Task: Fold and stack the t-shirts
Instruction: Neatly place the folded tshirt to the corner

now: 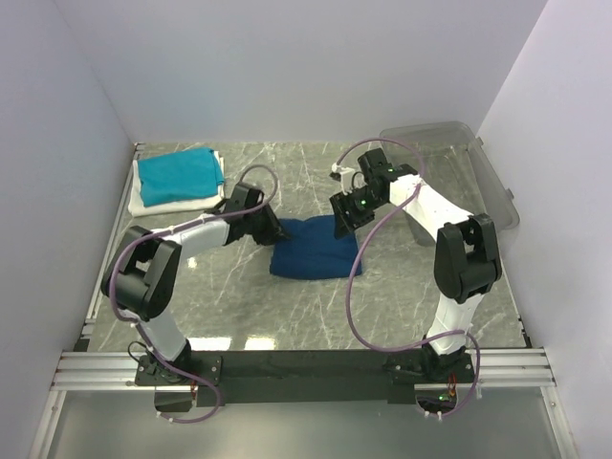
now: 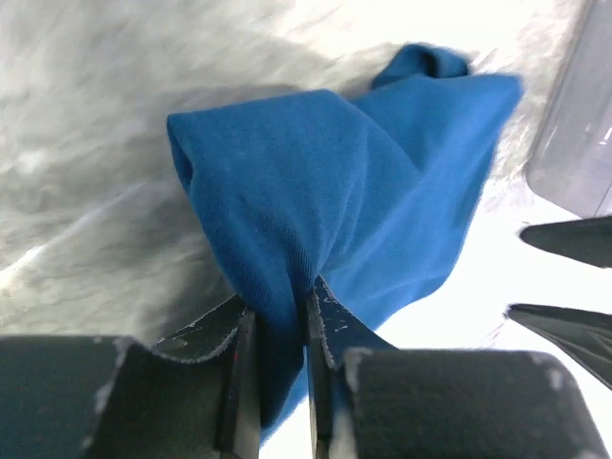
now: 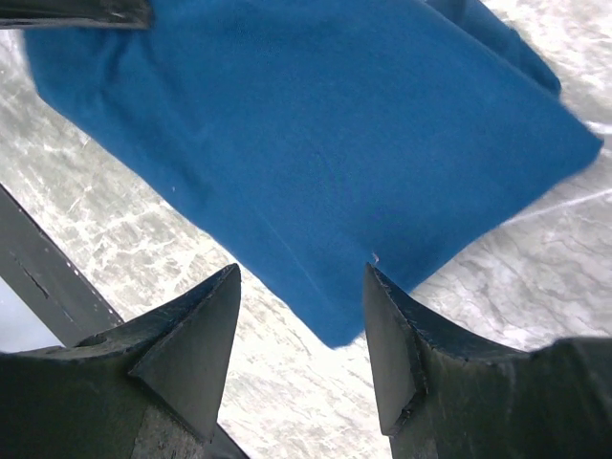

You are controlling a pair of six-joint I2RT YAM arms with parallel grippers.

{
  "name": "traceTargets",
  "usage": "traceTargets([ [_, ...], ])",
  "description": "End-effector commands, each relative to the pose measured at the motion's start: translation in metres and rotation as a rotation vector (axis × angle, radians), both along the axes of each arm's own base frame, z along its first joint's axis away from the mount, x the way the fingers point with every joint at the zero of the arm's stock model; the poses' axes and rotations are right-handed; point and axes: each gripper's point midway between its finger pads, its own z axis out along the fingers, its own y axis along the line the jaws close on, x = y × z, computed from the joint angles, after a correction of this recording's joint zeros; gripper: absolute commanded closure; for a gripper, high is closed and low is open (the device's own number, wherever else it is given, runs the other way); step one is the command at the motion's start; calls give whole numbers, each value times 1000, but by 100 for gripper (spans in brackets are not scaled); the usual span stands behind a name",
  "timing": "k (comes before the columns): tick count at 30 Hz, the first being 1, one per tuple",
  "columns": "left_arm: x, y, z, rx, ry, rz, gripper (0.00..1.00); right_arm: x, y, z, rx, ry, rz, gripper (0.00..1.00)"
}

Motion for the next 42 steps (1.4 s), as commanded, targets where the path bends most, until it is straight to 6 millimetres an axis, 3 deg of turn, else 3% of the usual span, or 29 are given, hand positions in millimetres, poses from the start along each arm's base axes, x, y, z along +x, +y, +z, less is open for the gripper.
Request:
traceTargets([
  [1,18,0,55,121,-190,-28,76,10,-4,19,31,-61,-22,39],
  [3,13,-2,56,165,-189,-46,75,11,-5,19,28,-61,-26,39],
  [4,14,-6,61,169,-198,-54,70,12,-7,18,27,-61,-29,39],
  [9,-2,-23,47,189,-173,-144,59,13,-10,17,20,-58,-36,39],
  [11,1,-20,48,220,-187,-124,51,15,-13,18,13,-66,-42,39],
  [16,18,12,54,397,-234,-11,25,16,-16,20,9,-76,-51,39],
  [21,28,33,40,440,-195,-2,24,17,-19,20,1,-82,-58,39],
  [24,29,36,28,392,-165,-37,20,19,-22,20,0,-86,-68,39],
  [28,25,28,16,324,-129,-111,16,20,-25,19,1,-84,-78,39],
  [32,19,-3,12,180,-123,-229,16,22,-28,18,2,-82,-86,39],
  [35,14,-15,0,125,-82,-268,17,22,-29,18,2,-83,-94,39],
  [41,0,-25,-30,116,21,-305,24,25,-37,20,15,-81,-118,39],
  [42,-3,-29,-31,103,32,-317,29,25,-37,20,17,-81,-120,39],
])
